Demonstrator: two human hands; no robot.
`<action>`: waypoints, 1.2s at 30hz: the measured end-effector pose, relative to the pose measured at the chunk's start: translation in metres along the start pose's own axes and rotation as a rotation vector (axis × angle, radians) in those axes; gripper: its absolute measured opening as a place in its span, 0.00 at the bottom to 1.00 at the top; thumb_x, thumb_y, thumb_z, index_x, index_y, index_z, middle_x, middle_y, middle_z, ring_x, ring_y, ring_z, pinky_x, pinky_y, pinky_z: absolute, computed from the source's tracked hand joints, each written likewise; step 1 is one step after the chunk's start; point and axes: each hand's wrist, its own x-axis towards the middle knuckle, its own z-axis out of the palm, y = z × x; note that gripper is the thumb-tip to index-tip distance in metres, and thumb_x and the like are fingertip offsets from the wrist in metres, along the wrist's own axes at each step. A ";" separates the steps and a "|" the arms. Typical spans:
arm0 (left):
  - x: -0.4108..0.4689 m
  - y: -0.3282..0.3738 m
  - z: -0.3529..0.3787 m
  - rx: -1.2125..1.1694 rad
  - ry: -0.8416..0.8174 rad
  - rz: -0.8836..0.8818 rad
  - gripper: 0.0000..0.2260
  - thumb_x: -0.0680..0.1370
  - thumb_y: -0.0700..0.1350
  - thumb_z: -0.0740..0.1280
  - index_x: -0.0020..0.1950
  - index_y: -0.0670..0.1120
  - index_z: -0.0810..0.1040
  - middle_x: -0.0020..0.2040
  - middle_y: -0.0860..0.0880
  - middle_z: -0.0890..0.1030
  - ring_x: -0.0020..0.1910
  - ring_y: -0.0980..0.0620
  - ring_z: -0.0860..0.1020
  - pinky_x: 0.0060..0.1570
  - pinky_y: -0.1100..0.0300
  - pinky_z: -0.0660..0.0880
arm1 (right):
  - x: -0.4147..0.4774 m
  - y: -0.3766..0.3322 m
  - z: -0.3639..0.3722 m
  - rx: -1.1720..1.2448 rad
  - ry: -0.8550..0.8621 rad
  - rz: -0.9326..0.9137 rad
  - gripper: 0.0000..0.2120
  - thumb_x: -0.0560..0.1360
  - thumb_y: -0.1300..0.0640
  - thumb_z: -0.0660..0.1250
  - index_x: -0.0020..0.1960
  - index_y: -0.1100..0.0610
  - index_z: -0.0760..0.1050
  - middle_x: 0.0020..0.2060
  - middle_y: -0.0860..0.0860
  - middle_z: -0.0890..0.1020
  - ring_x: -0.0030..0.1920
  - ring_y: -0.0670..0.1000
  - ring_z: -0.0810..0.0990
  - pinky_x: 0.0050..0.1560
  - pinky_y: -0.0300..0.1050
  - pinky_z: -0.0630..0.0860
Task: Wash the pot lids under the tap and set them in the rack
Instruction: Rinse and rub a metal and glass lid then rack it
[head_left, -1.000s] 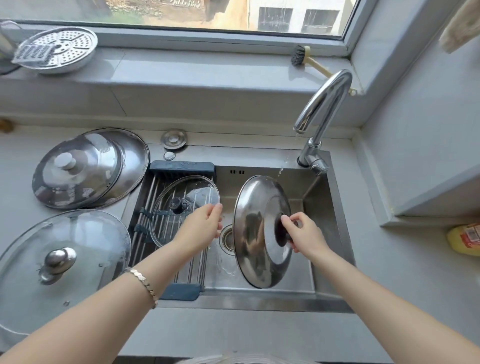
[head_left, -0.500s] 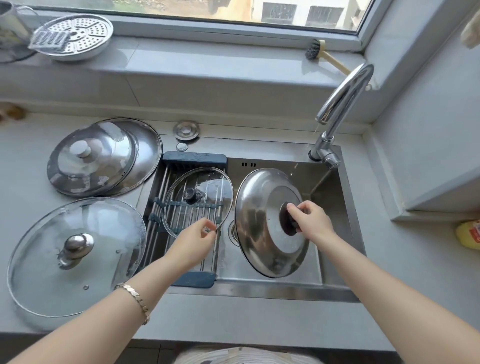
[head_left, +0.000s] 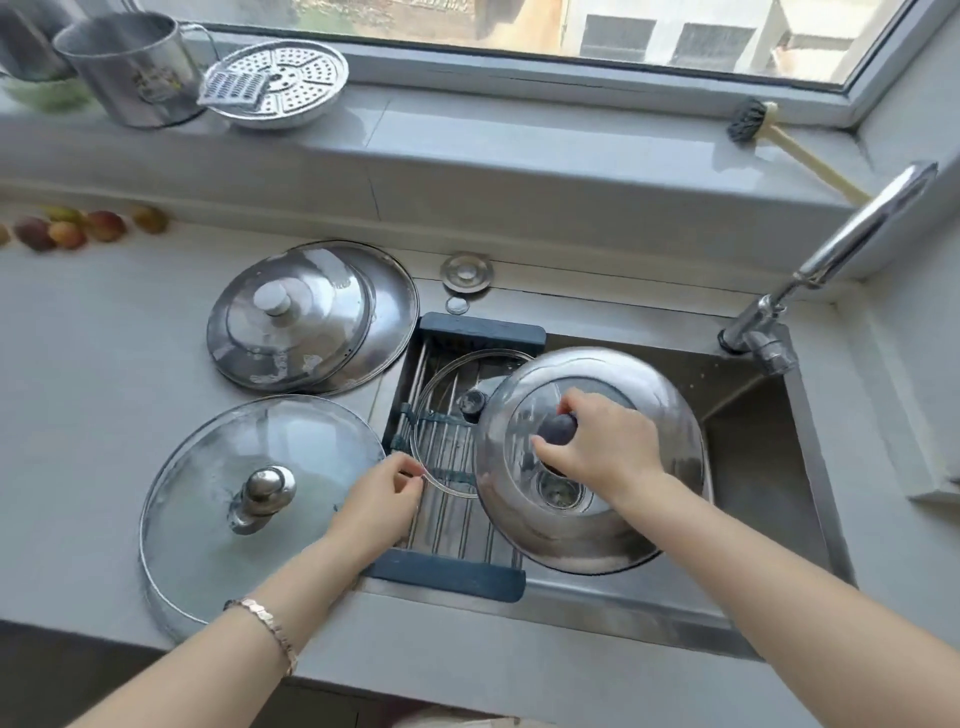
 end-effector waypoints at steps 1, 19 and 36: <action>0.002 -0.005 -0.005 0.001 0.008 -0.009 0.05 0.79 0.43 0.59 0.49 0.51 0.73 0.45 0.47 0.80 0.46 0.47 0.78 0.42 0.57 0.71 | 0.006 -0.011 0.008 -0.029 -0.012 -0.044 0.17 0.70 0.39 0.64 0.46 0.52 0.70 0.43 0.47 0.78 0.44 0.51 0.78 0.37 0.42 0.67; 0.014 -0.042 -0.035 0.021 0.025 0.005 0.06 0.79 0.45 0.58 0.53 0.49 0.74 0.51 0.48 0.79 0.50 0.48 0.78 0.50 0.57 0.73 | 0.021 -0.077 0.090 0.028 -0.410 0.007 0.25 0.75 0.44 0.62 0.66 0.57 0.65 0.60 0.56 0.71 0.57 0.58 0.75 0.52 0.49 0.73; 0.041 -0.064 -0.094 0.780 0.079 -0.179 0.13 0.75 0.40 0.57 0.60 0.42 0.68 0.59 0.41 0.69 0.59 0.39 0.69 0.51 0.54 0.71 | -0.006 -0.066 0.041 0.185 -0.536 -0.008 0.14 0.77 0.51 0.60 0.60 0.53 0.73 0.42 0.46 0.79 0.46 0.47 0.76 0.48 0.40 0.72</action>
